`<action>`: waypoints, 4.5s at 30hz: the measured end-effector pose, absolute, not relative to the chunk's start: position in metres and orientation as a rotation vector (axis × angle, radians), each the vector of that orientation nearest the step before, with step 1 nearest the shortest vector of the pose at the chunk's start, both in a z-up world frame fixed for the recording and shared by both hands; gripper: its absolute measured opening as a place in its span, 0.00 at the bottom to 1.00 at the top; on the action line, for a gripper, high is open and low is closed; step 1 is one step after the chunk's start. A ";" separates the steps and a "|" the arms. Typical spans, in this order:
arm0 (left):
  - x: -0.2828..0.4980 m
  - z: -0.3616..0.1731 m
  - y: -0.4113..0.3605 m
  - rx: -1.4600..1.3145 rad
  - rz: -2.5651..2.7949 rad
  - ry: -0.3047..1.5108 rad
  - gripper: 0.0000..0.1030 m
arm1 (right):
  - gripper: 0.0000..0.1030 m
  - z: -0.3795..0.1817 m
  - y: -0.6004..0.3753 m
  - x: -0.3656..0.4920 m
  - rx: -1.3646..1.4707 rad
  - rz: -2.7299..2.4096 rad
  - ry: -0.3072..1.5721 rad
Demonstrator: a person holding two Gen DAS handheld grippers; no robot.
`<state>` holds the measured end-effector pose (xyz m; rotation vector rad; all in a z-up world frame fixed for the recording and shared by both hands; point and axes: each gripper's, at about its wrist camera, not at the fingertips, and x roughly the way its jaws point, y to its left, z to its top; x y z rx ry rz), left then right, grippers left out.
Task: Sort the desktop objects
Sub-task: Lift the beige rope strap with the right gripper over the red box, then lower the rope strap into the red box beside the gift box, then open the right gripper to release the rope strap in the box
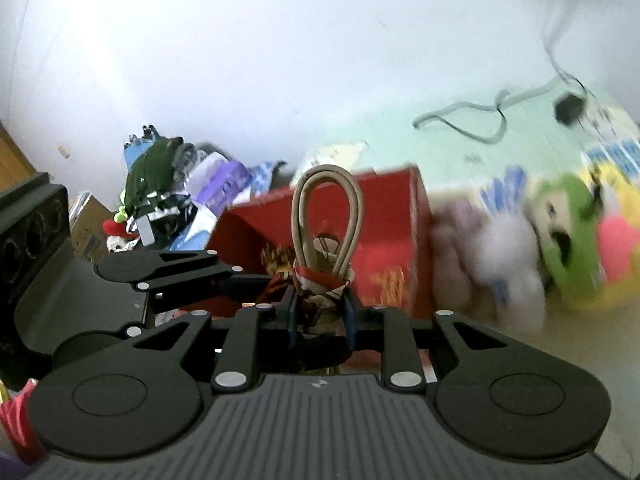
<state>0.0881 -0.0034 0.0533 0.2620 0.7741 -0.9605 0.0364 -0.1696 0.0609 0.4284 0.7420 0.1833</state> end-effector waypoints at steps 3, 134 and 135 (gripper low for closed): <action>0.115 0.047 0.000 0.243 -0.913 0.802 0.51 | 0.24 0.059 -0.168 0.065 0.411 0.202 0.752; 0.124 -0.074 0.052 0.352 -0.423 1.014 0.77 | 0.19 -0.034 -0.110 0.108 0.249 0.144 0.939; 0.125 -0.074 0.053 0.349 -0.416 1.019 0.77 | 0.18 -0.034 -0.110 0.110 0.249 0.117 0.942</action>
